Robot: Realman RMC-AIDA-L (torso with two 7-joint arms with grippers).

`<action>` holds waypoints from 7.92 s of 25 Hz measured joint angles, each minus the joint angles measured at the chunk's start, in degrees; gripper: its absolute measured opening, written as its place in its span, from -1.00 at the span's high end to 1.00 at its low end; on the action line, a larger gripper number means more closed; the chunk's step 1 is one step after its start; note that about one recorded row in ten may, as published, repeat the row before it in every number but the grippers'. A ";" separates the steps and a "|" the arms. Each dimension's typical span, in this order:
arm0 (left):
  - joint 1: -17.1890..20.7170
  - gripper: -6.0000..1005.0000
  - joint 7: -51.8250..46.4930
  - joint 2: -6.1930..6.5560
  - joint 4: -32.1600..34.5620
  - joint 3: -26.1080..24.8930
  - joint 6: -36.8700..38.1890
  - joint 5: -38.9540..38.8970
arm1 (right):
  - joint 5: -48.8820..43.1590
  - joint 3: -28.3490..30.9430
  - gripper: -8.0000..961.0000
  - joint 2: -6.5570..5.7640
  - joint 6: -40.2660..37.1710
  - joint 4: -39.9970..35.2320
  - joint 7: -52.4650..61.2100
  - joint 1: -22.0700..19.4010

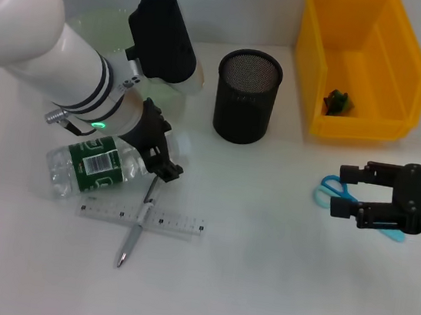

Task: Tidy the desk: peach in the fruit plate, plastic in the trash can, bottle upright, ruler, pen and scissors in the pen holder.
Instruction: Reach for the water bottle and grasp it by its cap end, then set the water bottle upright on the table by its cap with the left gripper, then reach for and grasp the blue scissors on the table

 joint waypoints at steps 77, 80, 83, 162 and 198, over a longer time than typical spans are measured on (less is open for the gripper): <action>19.09 0.12 2.03 0.81 30.41 -23.54 13.43 -11.02 | -1.58 0.35 -0.67 0.88 1.73 0.57 1.66 3.02; 19.93 0.12 2.96 0.88 30.42 -24.53 14.15 -12.30 | -1.58 0.31 -0.67 0.89 1.87 0.57 1.66 3.03; 20.30 0.11 3.06 0.93 30.35 -25.20 14.96 -12.44 | -1.58 0.18 -0.67 0.88 1.99 0.57 1.66 3.04; 29.49 -0.43 10.49 0.80 42.94 -30.60 25.20 -23.77 | -1.31 0.01 -0.67 0.97 1.50 0.33 2.18 2.77; 26.50 -0.61 6.84 0.49 49.50 -7.51 29.11 -16.04 | -2.10 0.52 -0.67 0.28 -1.66 -4.44 0.20 -4.79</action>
